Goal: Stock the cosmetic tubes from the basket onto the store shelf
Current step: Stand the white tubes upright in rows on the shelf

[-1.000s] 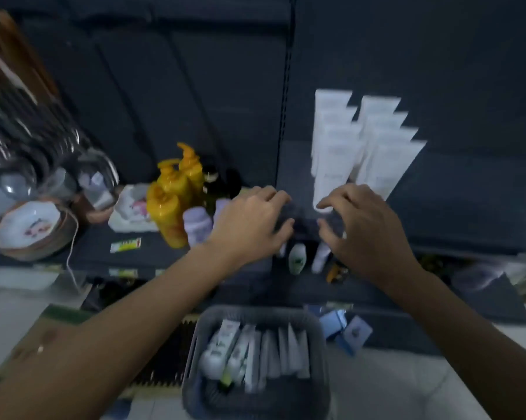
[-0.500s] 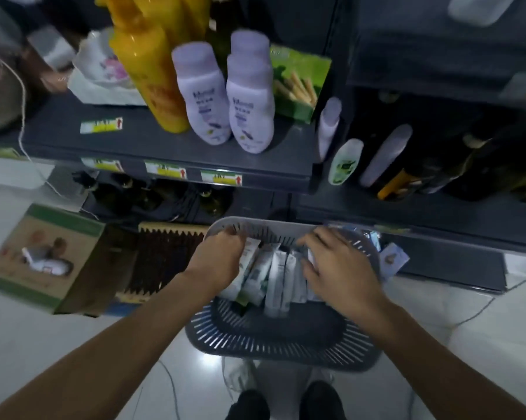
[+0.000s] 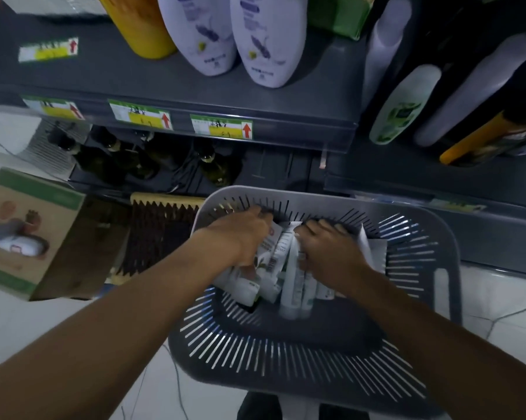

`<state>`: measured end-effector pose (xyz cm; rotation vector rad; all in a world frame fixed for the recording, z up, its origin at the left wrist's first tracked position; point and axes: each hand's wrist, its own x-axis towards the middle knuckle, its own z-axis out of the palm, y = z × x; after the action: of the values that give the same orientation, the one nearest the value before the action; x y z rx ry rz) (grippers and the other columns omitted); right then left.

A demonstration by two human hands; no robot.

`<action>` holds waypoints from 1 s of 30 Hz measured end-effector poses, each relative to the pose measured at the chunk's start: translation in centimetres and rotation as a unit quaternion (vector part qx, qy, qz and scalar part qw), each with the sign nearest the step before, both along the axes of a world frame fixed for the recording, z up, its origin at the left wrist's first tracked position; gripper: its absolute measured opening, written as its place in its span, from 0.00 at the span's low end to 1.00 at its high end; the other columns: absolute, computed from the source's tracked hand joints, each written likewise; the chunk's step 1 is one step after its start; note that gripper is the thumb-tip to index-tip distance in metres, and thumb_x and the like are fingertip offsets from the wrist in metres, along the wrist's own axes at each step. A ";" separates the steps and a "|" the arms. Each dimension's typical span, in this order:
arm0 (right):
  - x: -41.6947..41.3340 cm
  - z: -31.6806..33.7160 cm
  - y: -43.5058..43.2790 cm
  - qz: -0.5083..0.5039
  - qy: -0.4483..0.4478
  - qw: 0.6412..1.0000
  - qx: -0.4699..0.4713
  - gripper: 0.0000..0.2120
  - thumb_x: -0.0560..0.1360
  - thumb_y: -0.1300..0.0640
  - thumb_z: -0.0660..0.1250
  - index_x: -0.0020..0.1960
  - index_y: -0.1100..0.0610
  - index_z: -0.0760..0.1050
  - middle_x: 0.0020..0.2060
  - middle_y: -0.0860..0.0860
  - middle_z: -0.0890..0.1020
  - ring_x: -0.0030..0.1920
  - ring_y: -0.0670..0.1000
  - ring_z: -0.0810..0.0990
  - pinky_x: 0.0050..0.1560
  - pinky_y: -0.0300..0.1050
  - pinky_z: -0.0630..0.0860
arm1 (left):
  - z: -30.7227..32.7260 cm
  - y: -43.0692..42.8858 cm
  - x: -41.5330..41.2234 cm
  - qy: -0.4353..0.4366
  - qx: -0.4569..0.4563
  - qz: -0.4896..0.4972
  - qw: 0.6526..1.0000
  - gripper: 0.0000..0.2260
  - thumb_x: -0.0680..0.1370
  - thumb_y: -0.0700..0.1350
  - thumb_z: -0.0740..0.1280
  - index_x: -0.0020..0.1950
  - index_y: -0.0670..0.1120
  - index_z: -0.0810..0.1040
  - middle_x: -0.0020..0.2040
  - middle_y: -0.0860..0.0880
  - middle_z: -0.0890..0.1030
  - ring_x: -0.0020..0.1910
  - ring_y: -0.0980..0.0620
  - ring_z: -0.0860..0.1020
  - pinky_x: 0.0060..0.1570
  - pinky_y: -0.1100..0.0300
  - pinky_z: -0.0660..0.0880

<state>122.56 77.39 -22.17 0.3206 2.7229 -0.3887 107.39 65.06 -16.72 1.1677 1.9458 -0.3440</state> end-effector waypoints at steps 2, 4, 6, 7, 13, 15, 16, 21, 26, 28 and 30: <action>-0.1 0.1 0.4 -0.007 -0.015 1.000 -0.010 0.23 0.73 0.50 0.71 0.65 0.55 0.71 0.63 0.52 0.78 0.65 0.57 0.73 0.62 0.53 0.66 | -0.2 0.3 0.0 0.001 -0.006 0.000 1.000 0.45 0.62 0.46 0.85 0.74 0.46 0.65 0.70 0.45 0.68 0.70 0.43 0.70 0.70 0.49 0.70; -0.1 0.4 0.8 -0.007 -0.019 1.000 -0.024 0.25 0.71 0.48 0.75 0.64 0.53 0.71 0.62 0.50 0.79 0.65 0.56 0.74 0.62 0.53 0.66 | -0.2 0.3 -0.1 0.001 -0.002 0.005 1.000 0.42 0.64 0.45 0.84 0.73 0.46 0.67 0.69 0.45 0.68 0.70 0.44 0.70 0.70 0.51 0.70; -0.2 0.8 1.2 -0.008 -0.013 0.999 -0.038 0.26 0.69 0.44 0.77 0.62 0.50 0.72 0.60 0.48 0.81 0.64 0.54 0.75 0.62 0.52 0.66 | 0.0 0.2 0.0 0.001 0.011 0.019 1.000 0.39 0.65 0.45 0.83 0.71 0.46 0.68 0.68 0.45 0.68 0.70 0.45 0.69 0.70 0.54 0.69; -0.3 1.0 1.3 -0.011 -0.009 0.999 -0.046 0.25 0.69 0.43 0.77 0.61 0.49 0.73 0.58 0.47 0.81 0.63 0.53 0.75 0.62 0.51 0.67 | 0.1 0.2 0.2 0.001 0.028 0.032 0.999 0.36 0.66 0.44 0.82 0.70 0.45 0.70 0.67 0.45 0.68 0.69 0.46 0.69 0.68 0.56 0.69; -0.8 2.5 0.6 -0.045 0.005 0.995 -0.088 0.21 0.72 0.43 0.75 0.60 0.51 0.78 0.57 0.47 0.80 0.59 0.53 0.77 0.56 0.50 0.75 | 0.5 0.5 2.4 0.087 0.149 0.149 0.974 0.17 0.76 0.38 0.72 0.64 0.41 0.77 0.61 0.41 0.77 0.59 0.38 0.79 0.58 0.47 0.78; -1.0 2.8 0.1 -0.061 0.000 0.993 -0.101 0.21 0.73 0.43 0.75 0.61 0.51 0.77 0.59 0.47 0.79 0.59 0.54 0.78 0.55 0.50 0.76 | 0.1 0.3 2.3 0.108 0.156 0.158 0.969 0.15 0.76 0.39 0.72 0.62 0.41 0.78 0.58 0.40 0.80 0.57 0.38 0.80 0.55 0.47 0.80; -1.0 3.0 -0.1 -0.068 0.001 0.991 -0.111 0.20 0.73 0.44 0.75 0.61 0.51 0.77 0.59 0.47 0.79 0.59 0.54 0.78 0.55 0.50 0.76 | 0.1 0.3 2.2 0.112 0.156 0.165 0.967 0.15 0.76 0.40 0.72 0.62 0.42 0.78 0.58 0.40 0.80 0.56 0.38 0.81 0.55 0.47 0.80; -0.2 4.8 -0.8 -0.119 0.034 0.979 -0.162 0.13 0.73 0.50 0.77 0.55 0.48 0.79 0.55 0.46 0.81 0.57 0.52 0.80 0.55 0.51 0.77 | 0.8 0.0 2.0 0.079 0.136 0.203 0.966 0.17 0.72 0.42 0.75 0.61 0.44 0.80 0.55 0.42 0.82 0.56 0.41 0.82 0.53 0.50 0.82; 0.7 9.9 -0.3 -0.165 0.081 0.974 -0.130 0.11 0.74 0.48 0.75 0.57 0.46 0.81 0.49 0.48 0.86 0.52 0.52 0.83 0.53 0.50 0.78 | 5.2 -0.2 1.9 0.029 0.229 0.177 0.957 0.11 0.73 0.47 0.76 0.55 0.52 0.86 0.47 0.51 0.86 0.49 0.51 0.83 0.47 0.61 0.79; 1.2 12.9 0.3 -0.176 0.110 0.972 -0.111 0.14 0.76 0.47 0.73 0.60 0.46 0.82 0.51 0.48 0.87 0.54 0.52 0.83 0.55 0.50 0.78 | 8.2 0.0 1.9 0.023 0.269 0.179 0.946 0.06 0.73 0.50 0.76 0.50 0.55 0.86 0.42 0.55 0.85 0.42 0.56 0.82 0.44 0.62 0.78; 1.7 16.3 1.1 -0.193 0.143 0.965 -0.105 0.14 0.76 0.47 0.73 0.61 0.47 0.82 0.52 0.47 0.87 0.54 0.52 0.83 0.55 0.50 0.78 | 11.4 0.4 1.9 0.011 0.308 0.184 0.933 0.04 0.73 0.52 0.77 0.46 0.55 0.85 0.36 0.57 0.83 0.36 0.60 0.80 0.41 0.66 0.75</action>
<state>124.22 78.52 -5.90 0.7936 2.8520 -0.8848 109.28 65.50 -5.31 1.1267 2.3152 0.4910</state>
